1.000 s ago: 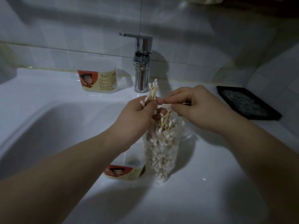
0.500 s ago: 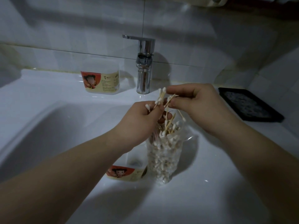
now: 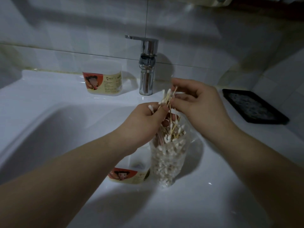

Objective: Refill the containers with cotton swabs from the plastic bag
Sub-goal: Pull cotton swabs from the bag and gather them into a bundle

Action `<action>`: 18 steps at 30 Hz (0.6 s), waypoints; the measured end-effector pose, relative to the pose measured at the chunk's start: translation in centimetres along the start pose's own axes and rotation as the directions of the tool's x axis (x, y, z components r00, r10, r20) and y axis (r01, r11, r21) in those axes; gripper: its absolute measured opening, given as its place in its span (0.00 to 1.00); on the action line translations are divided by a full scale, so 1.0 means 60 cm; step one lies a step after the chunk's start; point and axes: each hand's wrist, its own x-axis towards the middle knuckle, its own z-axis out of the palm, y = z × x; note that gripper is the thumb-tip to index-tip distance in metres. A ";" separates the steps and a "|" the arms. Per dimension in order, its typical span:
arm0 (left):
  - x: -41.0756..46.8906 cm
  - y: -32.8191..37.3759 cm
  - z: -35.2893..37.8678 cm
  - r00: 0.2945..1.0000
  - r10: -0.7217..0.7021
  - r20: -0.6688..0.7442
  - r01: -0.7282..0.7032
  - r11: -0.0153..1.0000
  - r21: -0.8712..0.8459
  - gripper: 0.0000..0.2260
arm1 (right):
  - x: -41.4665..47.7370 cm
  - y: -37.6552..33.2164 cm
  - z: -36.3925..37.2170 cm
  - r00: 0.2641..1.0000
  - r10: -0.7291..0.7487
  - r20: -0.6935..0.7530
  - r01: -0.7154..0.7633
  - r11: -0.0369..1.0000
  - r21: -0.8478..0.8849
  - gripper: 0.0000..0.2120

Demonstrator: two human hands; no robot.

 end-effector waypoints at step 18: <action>-0.002 0.002 0.007 0.994 -0.093 0.053 0.101 0.975 -0.195 0.16 | -0.004 -0.009 0.016 0.999 0.033 0.025 -0.032 0.999 -0.031 0.15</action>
